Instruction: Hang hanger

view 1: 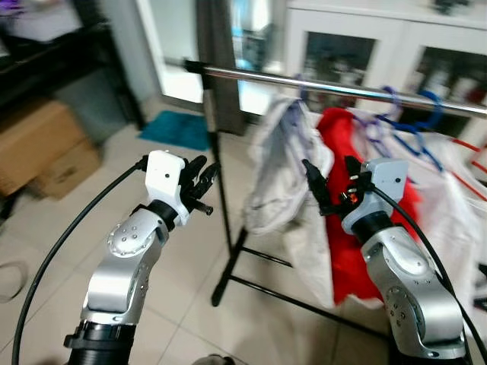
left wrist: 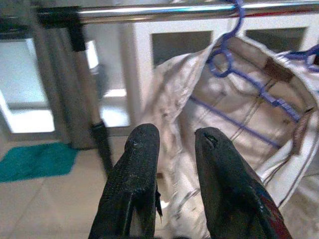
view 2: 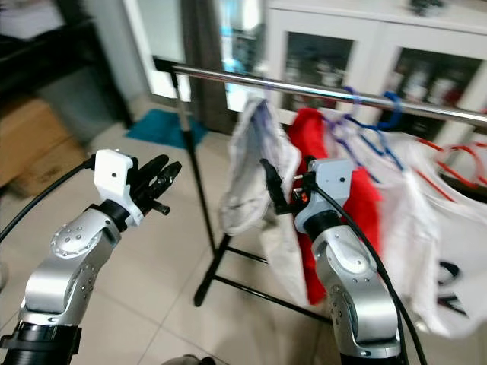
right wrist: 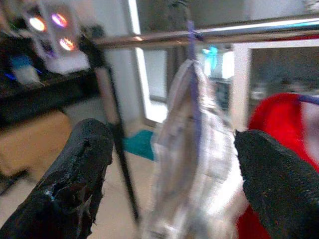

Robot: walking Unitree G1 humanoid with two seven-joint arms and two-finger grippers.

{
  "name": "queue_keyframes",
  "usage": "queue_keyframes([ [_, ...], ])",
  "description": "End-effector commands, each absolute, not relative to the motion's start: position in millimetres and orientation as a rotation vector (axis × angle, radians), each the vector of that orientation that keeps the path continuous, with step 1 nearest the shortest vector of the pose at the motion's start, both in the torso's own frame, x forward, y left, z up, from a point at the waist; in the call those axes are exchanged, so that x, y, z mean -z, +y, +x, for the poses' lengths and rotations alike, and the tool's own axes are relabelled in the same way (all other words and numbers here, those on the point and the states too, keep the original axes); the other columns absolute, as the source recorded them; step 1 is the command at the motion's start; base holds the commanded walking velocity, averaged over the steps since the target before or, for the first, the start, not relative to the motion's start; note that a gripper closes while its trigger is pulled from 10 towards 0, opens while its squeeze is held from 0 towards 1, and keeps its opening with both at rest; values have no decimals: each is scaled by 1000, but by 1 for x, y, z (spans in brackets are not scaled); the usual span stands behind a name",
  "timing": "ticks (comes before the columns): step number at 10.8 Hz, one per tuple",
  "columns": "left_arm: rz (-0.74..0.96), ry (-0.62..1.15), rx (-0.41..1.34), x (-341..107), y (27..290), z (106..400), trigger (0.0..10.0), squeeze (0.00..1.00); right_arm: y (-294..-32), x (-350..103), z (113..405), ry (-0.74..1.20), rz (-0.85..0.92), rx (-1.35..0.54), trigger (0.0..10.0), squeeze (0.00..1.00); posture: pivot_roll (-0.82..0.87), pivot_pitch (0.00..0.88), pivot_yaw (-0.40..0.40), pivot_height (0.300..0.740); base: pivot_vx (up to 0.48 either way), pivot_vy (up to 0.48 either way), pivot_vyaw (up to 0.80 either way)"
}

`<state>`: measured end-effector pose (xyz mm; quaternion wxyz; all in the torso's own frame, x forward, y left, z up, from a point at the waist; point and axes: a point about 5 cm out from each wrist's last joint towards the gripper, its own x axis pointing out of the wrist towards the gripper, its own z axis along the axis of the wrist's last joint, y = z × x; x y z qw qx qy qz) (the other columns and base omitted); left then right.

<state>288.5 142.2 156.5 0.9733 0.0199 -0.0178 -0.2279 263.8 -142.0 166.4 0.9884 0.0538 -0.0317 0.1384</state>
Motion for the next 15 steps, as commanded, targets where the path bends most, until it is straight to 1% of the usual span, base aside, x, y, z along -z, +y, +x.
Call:
queue_keyframes([
  [1, 68, -29, 450, -156, 145, 290, 10000, 0, -138, -175, 264, -111, 119, -307, 10000, 1000, -99, 0, 80, 740, 274, 0, 775],
  [2, 71, -28, 450, -156, 144, 290, 10000, 0, -137, -176, 263, -116, 107, -318, 10000, 1000, -99, 0, 80, 740, 289, 0, 775],
  [4, 68, -23, 448, -156, 143, 288, 10000, 0, -143, -173, 264, -112, 62, -265, 10000, 1000, -89, 0, 70, 740, 321, 0, 0],
  [5, 66, -20, 442, -156, 144, 286, 10000, 0, -143, -172, 266, -115, 67, -253, 10000, 1000, -79, 0, 60, 740, 364, 0, 0],
  [7, 64, -16, 431, -156, 147, 284, 10000, 0, -140, -171, 267, -89, 84, -280, 10000, 1000, -64, 0, 48, 740, 386, 0, 0],
  [10, 66, -5, 418, -154, 152, 277, 10000, 0, -131, -167, 269, -65, 54, -346, 10000, 1000, -52, 0, 33, 740, 396, 0, 0],
  [13, 54, 4, 435, -152, 150, 274, 10000, 0, -130, -167, 260, -55, 51, -384, 10000, 1000, -66, 0, 36, 740, 375, 0, 700],
  [15, 37, 21, 484, -151, 146, 271, 10000, 0, -137, -168, 251, -58, 67, -417, 10000, 1000, -69, 0, 38, 740, 0, 0, 0],
])
